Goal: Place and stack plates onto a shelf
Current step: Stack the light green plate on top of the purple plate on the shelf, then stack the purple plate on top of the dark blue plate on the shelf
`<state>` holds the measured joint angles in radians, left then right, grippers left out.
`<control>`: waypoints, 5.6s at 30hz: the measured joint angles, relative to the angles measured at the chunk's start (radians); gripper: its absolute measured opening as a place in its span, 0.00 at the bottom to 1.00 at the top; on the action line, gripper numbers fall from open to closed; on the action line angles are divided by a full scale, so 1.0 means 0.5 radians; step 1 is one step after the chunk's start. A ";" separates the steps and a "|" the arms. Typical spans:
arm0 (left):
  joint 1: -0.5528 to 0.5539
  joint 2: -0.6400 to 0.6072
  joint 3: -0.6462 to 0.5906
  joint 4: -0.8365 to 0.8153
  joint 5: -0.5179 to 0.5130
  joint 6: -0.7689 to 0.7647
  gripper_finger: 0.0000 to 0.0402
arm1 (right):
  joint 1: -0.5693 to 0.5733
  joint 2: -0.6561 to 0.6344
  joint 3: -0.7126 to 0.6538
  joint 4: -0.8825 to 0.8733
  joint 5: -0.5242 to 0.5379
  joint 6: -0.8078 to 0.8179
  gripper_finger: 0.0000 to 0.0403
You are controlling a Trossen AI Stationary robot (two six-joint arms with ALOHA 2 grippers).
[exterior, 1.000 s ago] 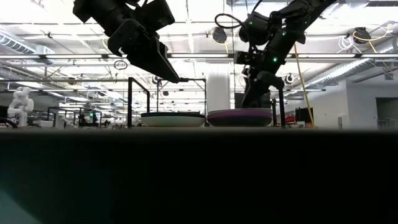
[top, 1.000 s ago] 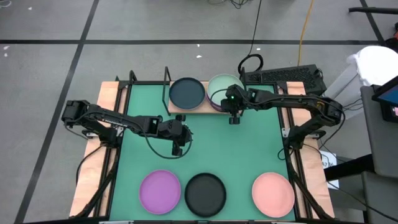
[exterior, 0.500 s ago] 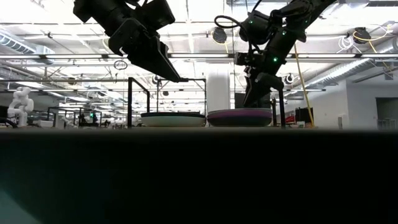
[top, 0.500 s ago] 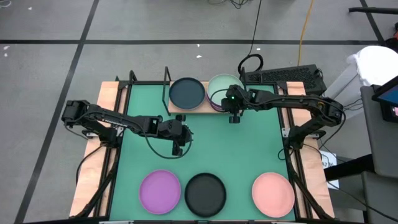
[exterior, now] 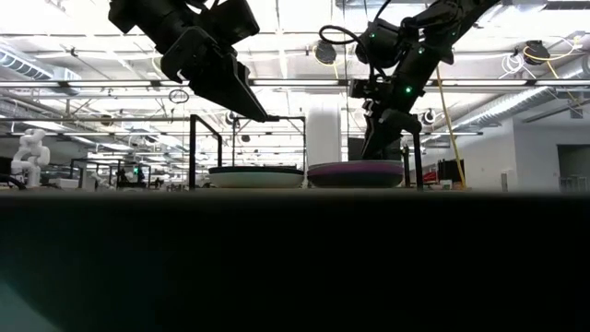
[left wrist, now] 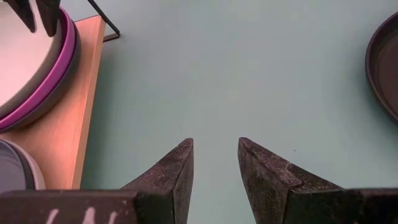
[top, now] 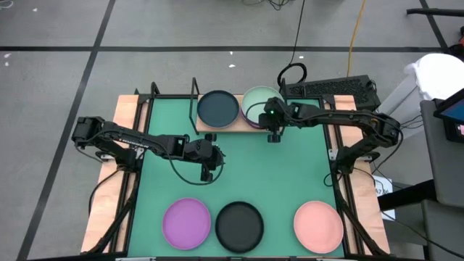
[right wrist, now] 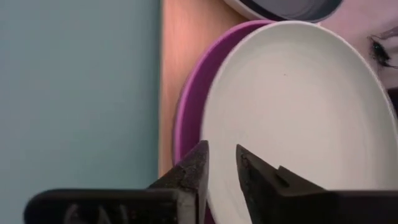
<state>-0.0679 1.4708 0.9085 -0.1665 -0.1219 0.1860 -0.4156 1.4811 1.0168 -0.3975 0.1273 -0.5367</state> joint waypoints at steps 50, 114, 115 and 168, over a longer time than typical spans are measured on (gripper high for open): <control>0.000 0.000 -0.001 0.082 0.000 0.034 0.33 | -0.002 -0.128 -0.164 0.148 -0.164 -0.024 0.08; -0.929 0.002 -0.001 0.127 -0.029 -0.706 0.33 | 1.347 -0.629 -0.306 -0.249 -0.257 1.073 0.08; -0.940 0.002 -0.001 0.128 -0.035 -0.706 0.33 | 1.347 -0.629 -0.306 -0.236 -0.255 1.071 0.08; -1.045 0.002 -0.518 -0.409 -0.050 -1.826 0.50 | 1.346 -0.629 -0.306 -0.111 -0.249 1.088 0.08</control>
<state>-0.5903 1.4719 0.6492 -0.3710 -0.1470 -0.7272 0.2573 1.1667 0.8639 -0.4528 0.0029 0.0072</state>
